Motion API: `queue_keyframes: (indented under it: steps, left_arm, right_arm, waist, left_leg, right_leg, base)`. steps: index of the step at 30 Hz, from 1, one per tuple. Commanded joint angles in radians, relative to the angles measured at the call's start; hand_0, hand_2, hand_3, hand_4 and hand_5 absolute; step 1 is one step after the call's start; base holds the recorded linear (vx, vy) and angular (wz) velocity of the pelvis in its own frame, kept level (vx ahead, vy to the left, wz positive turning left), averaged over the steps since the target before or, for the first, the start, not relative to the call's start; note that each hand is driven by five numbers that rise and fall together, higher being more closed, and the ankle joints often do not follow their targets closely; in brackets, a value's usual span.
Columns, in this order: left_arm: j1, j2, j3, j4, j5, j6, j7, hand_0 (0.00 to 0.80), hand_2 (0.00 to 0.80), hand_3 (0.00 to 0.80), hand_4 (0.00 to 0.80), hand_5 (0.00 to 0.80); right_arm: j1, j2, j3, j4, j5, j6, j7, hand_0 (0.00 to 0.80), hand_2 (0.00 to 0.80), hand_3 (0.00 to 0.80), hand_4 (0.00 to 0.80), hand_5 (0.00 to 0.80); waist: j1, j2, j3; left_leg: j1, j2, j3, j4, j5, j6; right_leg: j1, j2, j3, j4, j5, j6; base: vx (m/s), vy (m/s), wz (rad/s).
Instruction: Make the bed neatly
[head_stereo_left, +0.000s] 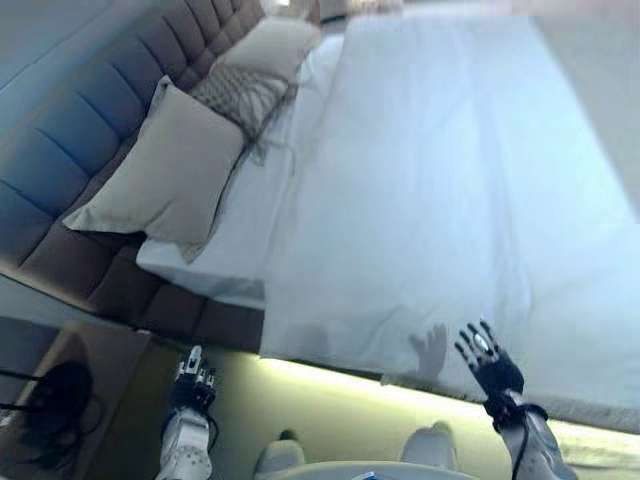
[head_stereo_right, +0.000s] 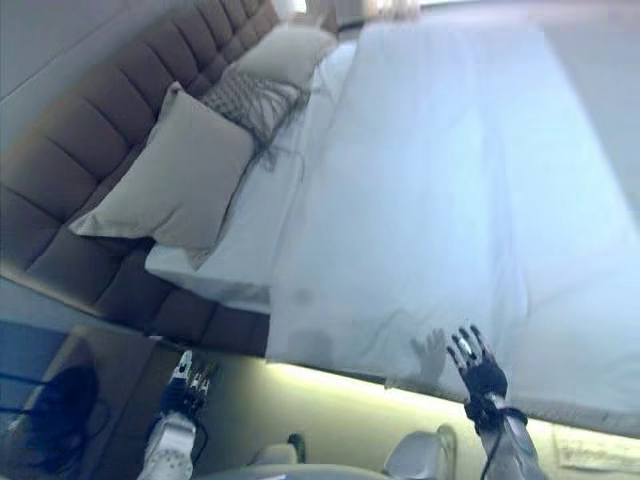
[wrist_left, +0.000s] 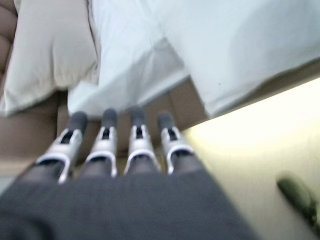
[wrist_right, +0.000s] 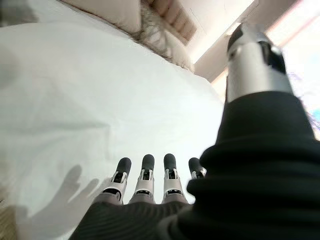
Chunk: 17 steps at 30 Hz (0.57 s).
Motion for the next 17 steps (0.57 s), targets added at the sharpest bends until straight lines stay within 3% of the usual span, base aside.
queue_keyframes:
  steps: [1,5,11,14,17]
  left_arm:
    - [-0.042,0.139,0.020,-0.111,0.086,-0.046,-0.054,0.000,0.000,0.000,0.000,0.000]
    - [-0.044,0.123,-0.034,-0.168,0.102,-0.058,-0.087,0.000,0.000,0.000,0.000,0.000]
    - [-0.065,0.106,-0.125,-0.187,0.098,-0.032,-0.131,0.000,0.000,0.000,0.000,0.000]
    - [-0.059,0.128,-0.153,-0.216,0.121,-0.019,-0.145,0.000,0.000,0.000,0.000,0.000]
    - [-0.059,0.148,-0.157,-0.230,0.086,0.024,-0.168,0.000,0.000,0.000,0.000,0.000]
  right_arm:
    - [-0.011,0.084,0.005,-0.104,0.039,0.011,0.028,0.000,0.000,0.000,0.000,0.000]
    - [-0.026,0.098,0.056,-0.098,0.099,-0.032,-0.007,0.000,0.000,0.000,0.000,0.000]
    - [-0.038,0.115,0.103,-0.119,0.056,-0.121,-0.084,0.000,0.000,0.000,0.000,0.000]
    - [-0.055,0.090,0.126,-0.092,-0.046,-0.114,-0.151,0.000,0.000,0.000,0.000,0.000]
    - [-0.073,0.067,0.148,-0.076,-0.034,-0.098,-0.155,0.000,0.000,0.000,0.000,0.000]
  waist:
    - [0.048,-0.084,-0.026]
    - [0.076,-0.104,-0.046]
    - [0.082,-0.119,-0.061]
    - [0.085,-0.115,-0.064]
    - [0.083,-0.113,-0.065]
  left_leg:
    - [0.016,-0.067,-0.051,-0.037,0.090,0.047]
    - [0.021,-0.061,-0.069,-0.055,0.119,0.034]
    - [0.022,-0.056,-0.041,-0.050,0.108,0.027]
    - [0.024,-0.056,-0.029,-0.038,0.100,0.029]
    - [0.028,-0.056,-0.022,-0.028,0.088,0.034]
  right_leg:
    - [0.131,0.034,0.007,-0.169,0.101,-0.060]
    - [0.164,0.063,-0.015,-0.196,0.098,-0.072]
    - [0.192,0.067,-0.038,-0.219,0.102,-0.069]
    - [0.191,0.062,-0.035,-0.221,0.109,-0.064]
    - [0.187,0.055,-0.024,-0.215,0.110,-0.059]
  base:
    - [-0.005,-0.207,0.14]
    - [-0.020,-0.139,0.14]
    - [0.010,-0.055,0.11]
    - [0.000,0.000,0.00]
    - [0.000,0.000,0.00]
